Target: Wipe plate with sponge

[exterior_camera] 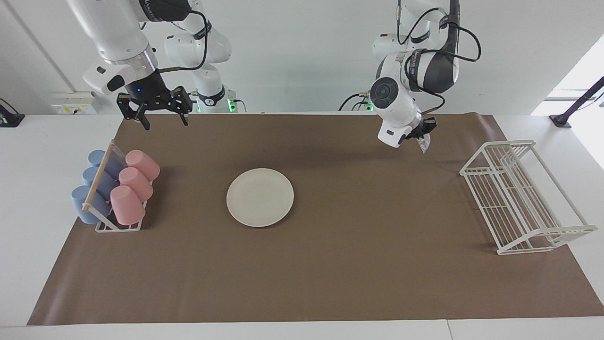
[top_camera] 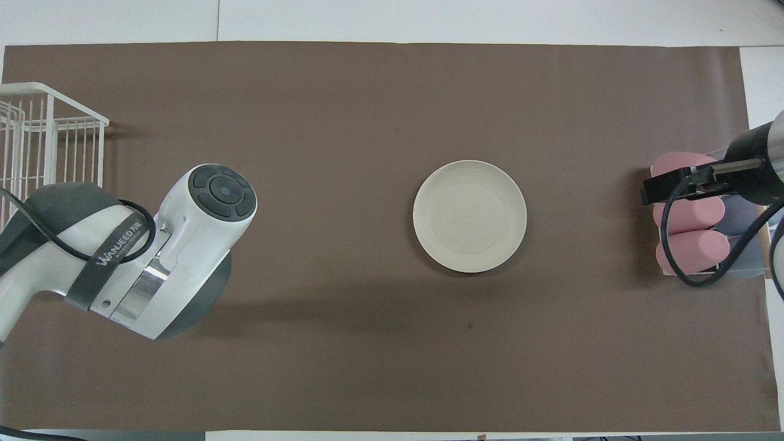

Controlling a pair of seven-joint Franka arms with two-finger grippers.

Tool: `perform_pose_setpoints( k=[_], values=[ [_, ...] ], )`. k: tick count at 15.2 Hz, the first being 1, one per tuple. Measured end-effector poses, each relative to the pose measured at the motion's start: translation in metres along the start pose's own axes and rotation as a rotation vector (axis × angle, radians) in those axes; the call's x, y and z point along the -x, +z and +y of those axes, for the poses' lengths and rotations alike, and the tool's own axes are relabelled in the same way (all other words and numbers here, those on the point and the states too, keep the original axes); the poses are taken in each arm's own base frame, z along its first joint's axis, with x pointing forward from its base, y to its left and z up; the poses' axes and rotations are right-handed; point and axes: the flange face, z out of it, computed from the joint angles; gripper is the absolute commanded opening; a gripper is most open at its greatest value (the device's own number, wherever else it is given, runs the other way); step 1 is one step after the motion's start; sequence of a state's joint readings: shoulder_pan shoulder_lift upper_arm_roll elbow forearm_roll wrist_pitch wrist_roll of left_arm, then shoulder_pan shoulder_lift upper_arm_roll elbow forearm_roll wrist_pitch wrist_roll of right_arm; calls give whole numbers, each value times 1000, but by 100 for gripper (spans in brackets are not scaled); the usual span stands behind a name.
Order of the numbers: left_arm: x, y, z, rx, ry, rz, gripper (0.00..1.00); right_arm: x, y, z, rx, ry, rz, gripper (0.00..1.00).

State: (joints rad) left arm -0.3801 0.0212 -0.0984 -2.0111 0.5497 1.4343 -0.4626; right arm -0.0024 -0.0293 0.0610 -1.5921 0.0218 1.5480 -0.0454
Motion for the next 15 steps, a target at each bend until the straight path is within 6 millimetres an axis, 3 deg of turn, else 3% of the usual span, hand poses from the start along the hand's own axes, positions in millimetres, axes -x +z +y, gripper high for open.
perform_pose_setpoints(
  k=[3, 8, 12, 15],
  values=[
    [-15, 10, 2, -202, 9, -33, 0, 3, 1, 26, -3, 48, -15, 100],
    [-66, 25, -6, -513, 74, -70, 0, 9, 1, 65, -8, 119, -20, 100],
    [-94, 31, -42, -584, 65, -79, 0, 8, 2, 63, -8, 115, -20, 100],
    [-129, 43, -65, -549, 44, -46, 0, 8, 2, 62, -7, 113, -21, 100]
  ],
)
